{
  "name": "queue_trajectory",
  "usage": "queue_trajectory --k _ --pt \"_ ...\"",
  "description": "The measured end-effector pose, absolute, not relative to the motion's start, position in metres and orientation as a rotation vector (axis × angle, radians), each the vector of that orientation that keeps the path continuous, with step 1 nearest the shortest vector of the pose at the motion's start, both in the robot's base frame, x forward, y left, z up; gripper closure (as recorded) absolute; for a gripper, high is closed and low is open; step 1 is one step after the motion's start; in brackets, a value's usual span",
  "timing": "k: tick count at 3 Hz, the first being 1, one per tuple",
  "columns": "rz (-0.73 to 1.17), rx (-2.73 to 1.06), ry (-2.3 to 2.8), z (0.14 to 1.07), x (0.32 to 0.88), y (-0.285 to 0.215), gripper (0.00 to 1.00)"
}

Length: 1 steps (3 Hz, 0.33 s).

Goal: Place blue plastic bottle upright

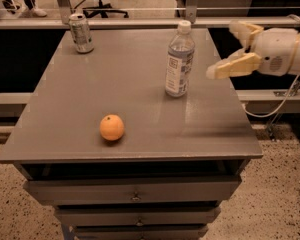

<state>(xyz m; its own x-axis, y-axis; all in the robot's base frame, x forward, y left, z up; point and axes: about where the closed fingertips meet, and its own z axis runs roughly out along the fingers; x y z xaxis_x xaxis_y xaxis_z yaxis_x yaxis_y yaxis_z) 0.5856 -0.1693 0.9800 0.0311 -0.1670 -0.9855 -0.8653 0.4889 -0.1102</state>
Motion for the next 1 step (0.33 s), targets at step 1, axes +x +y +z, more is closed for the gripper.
queue_trajectory --k 1 --pt "0.687 -0.952 1.481 0.9849 0.584 -0.1668 0.0"
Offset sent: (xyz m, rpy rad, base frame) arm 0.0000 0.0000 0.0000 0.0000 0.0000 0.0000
